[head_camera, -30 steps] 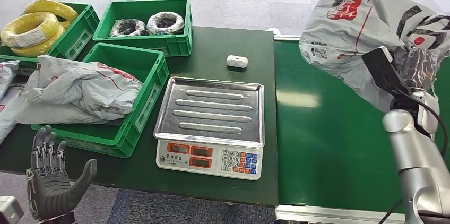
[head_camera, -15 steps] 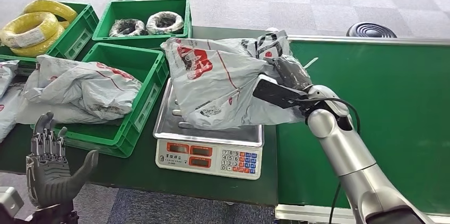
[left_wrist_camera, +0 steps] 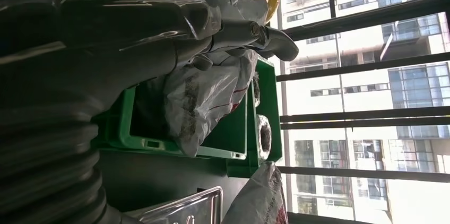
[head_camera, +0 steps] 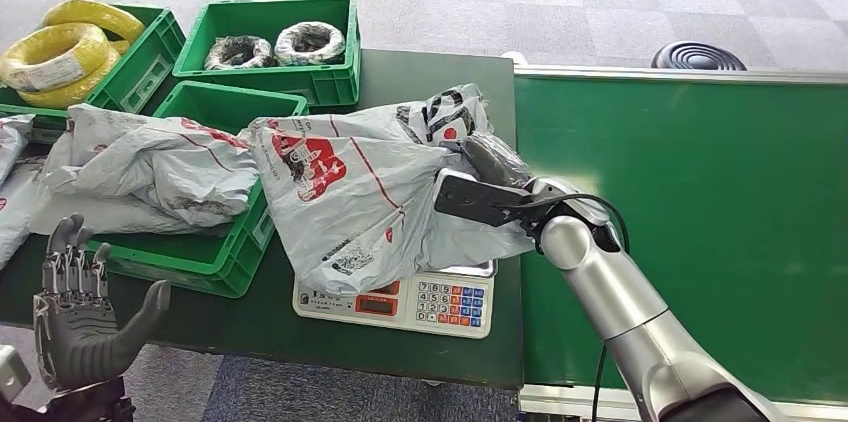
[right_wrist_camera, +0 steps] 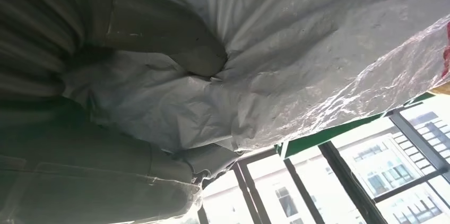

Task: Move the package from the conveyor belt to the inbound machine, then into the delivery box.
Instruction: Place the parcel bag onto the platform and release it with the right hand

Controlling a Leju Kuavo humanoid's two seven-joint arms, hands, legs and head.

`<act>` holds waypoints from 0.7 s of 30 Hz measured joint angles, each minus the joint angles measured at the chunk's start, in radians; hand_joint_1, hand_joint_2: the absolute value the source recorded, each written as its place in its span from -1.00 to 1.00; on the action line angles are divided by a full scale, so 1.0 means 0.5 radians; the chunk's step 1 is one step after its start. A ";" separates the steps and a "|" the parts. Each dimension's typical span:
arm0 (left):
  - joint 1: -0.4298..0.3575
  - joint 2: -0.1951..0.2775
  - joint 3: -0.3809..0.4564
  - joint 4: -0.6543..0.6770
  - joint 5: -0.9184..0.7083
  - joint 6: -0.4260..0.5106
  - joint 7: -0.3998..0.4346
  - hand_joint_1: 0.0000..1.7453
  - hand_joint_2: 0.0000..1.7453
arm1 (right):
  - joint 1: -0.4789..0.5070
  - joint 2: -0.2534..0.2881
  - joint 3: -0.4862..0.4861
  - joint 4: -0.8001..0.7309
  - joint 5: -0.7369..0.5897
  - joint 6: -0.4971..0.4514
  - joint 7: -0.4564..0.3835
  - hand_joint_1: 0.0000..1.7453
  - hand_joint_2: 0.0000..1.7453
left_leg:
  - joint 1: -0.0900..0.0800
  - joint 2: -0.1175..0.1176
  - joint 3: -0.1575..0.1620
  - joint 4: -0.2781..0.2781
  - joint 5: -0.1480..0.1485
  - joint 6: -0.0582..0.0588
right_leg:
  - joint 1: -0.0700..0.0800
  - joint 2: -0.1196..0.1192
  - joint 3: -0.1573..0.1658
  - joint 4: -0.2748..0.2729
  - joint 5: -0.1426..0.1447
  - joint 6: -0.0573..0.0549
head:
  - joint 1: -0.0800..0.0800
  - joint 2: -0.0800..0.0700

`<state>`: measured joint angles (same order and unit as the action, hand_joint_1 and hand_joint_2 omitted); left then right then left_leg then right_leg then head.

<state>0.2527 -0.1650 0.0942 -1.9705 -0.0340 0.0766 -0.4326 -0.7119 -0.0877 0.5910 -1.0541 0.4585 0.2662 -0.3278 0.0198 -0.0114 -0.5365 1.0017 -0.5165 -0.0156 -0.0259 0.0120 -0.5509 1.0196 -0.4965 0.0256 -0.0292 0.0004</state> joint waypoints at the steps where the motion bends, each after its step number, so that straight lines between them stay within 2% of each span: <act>1: -0.003 -0.004 0.007 -0.001 -0.009 -0.007 0.005 -1.00 1.00 | -0.002 0.006 0.007 0.018 0.003 0.001 0.011 -0.92 1.00 | 0.000 0.000 0.000 0.000 0.000 0.000 | 0.000 0.000 0.000 0.000 0.000 0.000 | 0.000 0.000; 2: -0.006 -0.007 0.014 -0.002 -0.020 -0.011 0.011 -1.00 1.00 | -0.005 0.014 0.014 0.039 0.018 -0.004 0.037 -1.00 1.00 | 0.000 0.000 0.000 0.000 0.000 0.000 | 0.000 0.000 0.000 0.000 0.000 0.000 | 0.000 0.000; 6: -0.010 -0.019 0.037 -0.014 -0.067 -0.015 0.035 -1.00 1.00 | -0.034 0.044 0.039 0.144 0.113 -0.070 0.215 -1.00 1.00 | 0.000 0.000 0.000 0.000 0.000 0.000 | 0.000 0.000 0.000 0.000 0.000 0.000 | 0.000 0.000; 10: -0.016 -0.026 0.047 -0.021 -0.094 -0.023 0.044 -1.00 1.00 | -0.066 0.063 0.051 0.224 0.121 -0.098 0.253 -1.00 1.00 | 0.000 0.000 0.000 0.000 0.000 0.000 | 0.000 0.000 0.000 0.000 0.000 0.000 | 0.000 0.000; 17: -0.102 -0.025 0.035 -0.022 -0.131 -0.073 0.037 -1.00 1.00 | -0.072 0.067 0.000 0.320 -0.074 -0.062 0.106 -1.00 1.00 | 0.000 0.001 0.001 0.001 0.000 0.000 | 0.000 0.000 -0.001 0.000 0.000 0.000 | 0.000 0.000; 21: -0.190 -0.010 -0.054 -0.022 -0.219 -0.102 -0.001 -1.00 1.00 | -0.064 0.091 -0.065 0.329 -0.246 -0.096 -0.019 -1.00 1.00 | 0.000 0.000 0.001 0.001 0.001 0.000 | 0.000 0.000 -0.001 0.000 0.001 0.000 | 0.000 0.000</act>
<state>0.1577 -0.1701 0.0674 -1.9814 -0.1435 0.0258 -0.4332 -0.7441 -0.0420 0.5584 -0.8893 0.3355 0.2181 -0.3375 0.0198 -0.0116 -0.5361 1.0023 -0.5162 -0.0156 -0.0260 0.0119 -0.5513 1.0196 -0.4962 0.0256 -0.0291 0.0004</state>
